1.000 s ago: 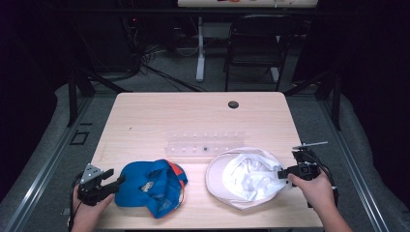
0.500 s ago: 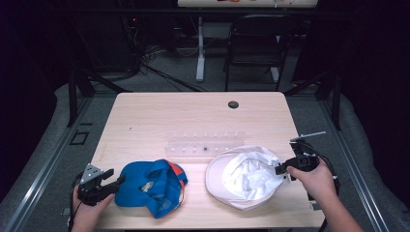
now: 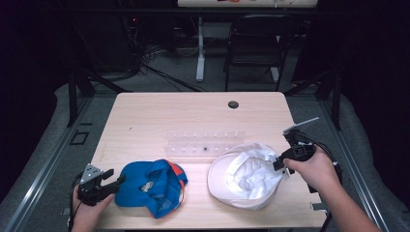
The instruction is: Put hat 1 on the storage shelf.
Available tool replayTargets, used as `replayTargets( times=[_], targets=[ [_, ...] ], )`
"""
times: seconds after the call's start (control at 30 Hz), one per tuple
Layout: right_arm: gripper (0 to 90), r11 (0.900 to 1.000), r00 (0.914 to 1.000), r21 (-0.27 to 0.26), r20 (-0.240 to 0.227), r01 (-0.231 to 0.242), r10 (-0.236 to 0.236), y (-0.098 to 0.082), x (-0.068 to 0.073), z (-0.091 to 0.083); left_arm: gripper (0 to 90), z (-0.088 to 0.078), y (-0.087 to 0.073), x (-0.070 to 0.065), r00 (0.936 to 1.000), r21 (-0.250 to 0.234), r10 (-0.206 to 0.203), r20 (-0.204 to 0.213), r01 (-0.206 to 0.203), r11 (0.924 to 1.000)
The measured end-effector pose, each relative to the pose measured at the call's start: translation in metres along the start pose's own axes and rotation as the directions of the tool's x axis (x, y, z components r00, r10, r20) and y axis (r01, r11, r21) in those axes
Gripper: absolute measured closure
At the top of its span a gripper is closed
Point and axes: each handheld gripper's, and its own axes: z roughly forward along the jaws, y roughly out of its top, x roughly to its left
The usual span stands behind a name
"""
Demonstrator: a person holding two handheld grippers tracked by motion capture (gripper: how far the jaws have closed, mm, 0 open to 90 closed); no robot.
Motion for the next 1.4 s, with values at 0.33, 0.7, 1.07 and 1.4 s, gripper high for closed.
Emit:
replayTargets(
  times=[0.33, 0.7, 1.07, 1.4],
  targets=[
    [79.0, 0.998, 0.9962, 0.055, 0.086, 0.013, -0.018, 0.009, 0.023, -0.018, 45.1, 0.000, 0.000, 0.000, 1.0000, 0.000, -0.002, 0.001, 0.002, 1.0000],
    [79.0, 0.997, 0.9928, 0.079, 0.118, 0.012, -0.021, 0.023, 0.048, -0.040, 45.0, 0.000, 0.000, 0.001, 1.0000, 0.008, -0.001, 0.007, 0.001, 1.0000],
    [79.1, 0.995, 0.9997, 0.093, 0.004, -0.023, 0.022, 0.030, 0.060, -0.060, 45.0, -0.001, 0.000, 0.000, 1.0000, 0.010, 0.001, 0.007, -0.001, 0.9999],
    [79.1, 0.993, 0.9925, 0.095, -0.095, -0.069, 0.078, 0.036, 0.059, -0.079, 45.0, 0.000, 0.000, 0.001, 1.0000, 0.010, 0.002, 0.006, -0.002, 1.0000]
  ],
)
